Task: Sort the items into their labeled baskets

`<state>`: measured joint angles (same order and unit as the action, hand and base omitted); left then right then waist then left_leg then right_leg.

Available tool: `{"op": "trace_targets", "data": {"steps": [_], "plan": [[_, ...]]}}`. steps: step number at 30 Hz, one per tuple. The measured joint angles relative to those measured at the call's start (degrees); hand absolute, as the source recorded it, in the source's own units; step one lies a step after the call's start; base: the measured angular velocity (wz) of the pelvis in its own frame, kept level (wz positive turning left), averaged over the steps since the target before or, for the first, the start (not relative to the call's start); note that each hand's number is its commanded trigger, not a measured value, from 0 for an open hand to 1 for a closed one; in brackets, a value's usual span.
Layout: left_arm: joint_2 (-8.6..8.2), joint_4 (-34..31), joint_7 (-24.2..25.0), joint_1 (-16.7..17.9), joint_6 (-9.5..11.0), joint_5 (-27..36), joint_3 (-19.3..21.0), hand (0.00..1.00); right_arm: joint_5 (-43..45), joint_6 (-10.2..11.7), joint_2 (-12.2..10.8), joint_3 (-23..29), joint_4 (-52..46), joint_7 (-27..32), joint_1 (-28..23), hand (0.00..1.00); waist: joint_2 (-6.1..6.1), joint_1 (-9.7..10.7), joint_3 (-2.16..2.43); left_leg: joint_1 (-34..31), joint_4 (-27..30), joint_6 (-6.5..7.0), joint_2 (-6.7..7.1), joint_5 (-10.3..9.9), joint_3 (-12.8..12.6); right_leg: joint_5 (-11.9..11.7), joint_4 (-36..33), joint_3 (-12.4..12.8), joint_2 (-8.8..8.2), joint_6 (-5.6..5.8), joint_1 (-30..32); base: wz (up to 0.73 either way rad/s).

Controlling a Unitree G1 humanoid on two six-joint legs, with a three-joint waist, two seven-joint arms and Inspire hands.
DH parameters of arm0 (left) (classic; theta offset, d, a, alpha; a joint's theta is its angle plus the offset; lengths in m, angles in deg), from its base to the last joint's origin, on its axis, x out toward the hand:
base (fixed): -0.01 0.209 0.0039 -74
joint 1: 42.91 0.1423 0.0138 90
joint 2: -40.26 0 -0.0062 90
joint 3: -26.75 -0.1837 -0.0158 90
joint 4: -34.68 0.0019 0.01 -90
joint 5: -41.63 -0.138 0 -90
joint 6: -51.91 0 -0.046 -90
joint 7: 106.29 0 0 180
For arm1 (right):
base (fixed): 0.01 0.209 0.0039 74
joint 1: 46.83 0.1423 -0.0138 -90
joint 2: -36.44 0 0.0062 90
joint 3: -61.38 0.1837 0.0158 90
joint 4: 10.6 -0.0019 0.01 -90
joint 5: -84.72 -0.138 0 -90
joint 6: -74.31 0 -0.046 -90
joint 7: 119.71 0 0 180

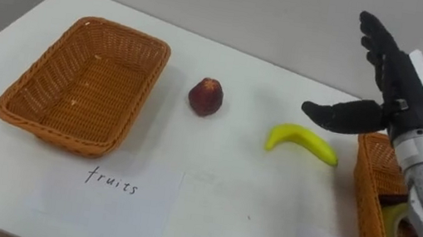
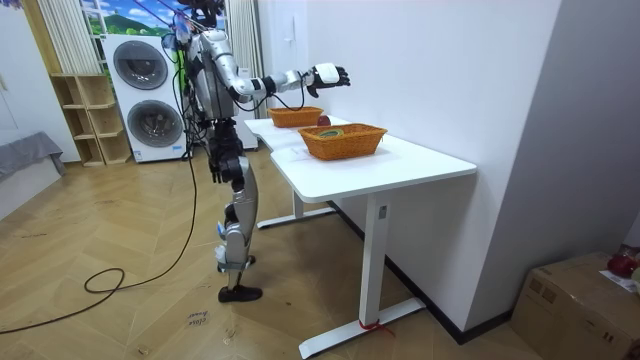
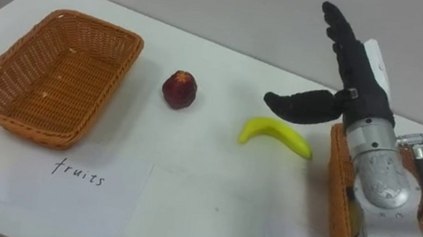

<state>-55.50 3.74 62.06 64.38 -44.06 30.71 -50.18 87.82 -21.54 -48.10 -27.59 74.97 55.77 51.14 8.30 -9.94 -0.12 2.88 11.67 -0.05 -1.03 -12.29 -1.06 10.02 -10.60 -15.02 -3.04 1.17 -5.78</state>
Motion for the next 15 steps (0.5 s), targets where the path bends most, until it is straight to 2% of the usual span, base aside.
{"op": "trace_targets", "data": {"steps": [5, 8, 15], "plan": [[0.59, 0.15, -0.16, -0.13, -0.09, 0.08, -0.47, 0.00, 0.64, 0.00, 2.00, -2.23, 1.28, -0.11, 1.59, 0.00, 0.70, 0.14, -0.04, -0.27, 0.07, -0.01, -0.01, 0.00, 0.14, 0.00, 0.05, 0.12, 0.06, 0.00, 0.27, 0.00], [1.24, 0.42, -0.19, -0.75, 0.00, 0.10, -1.92, 0.00, 1.07, 0.00, 2.06, -3.44, 2.11, -0.16, 1.88, 0.00, 1.10, 0.00, -0.27, -0.34, 0.04, -0.01, -0.01, 0.00, 0.14, 0.00, 0.06, 0.22, 0.06, 0.00, 0.39, 0.00], [2.01, 0.44, -0.25, -1.50, 0.01, 0.09, -2.79, 0.00, 1.99, 0.00, 2.11, -6.47, 2.20, -0.61, 1.95, 0.00, 1.27, -0.20, -0.32, -1.10, -0.03, -0.01, -0.03, 0.00, -0.05, -0.01, 0.07, 0.58, 0.10, -0.02, 1.27, -0.02]]}}
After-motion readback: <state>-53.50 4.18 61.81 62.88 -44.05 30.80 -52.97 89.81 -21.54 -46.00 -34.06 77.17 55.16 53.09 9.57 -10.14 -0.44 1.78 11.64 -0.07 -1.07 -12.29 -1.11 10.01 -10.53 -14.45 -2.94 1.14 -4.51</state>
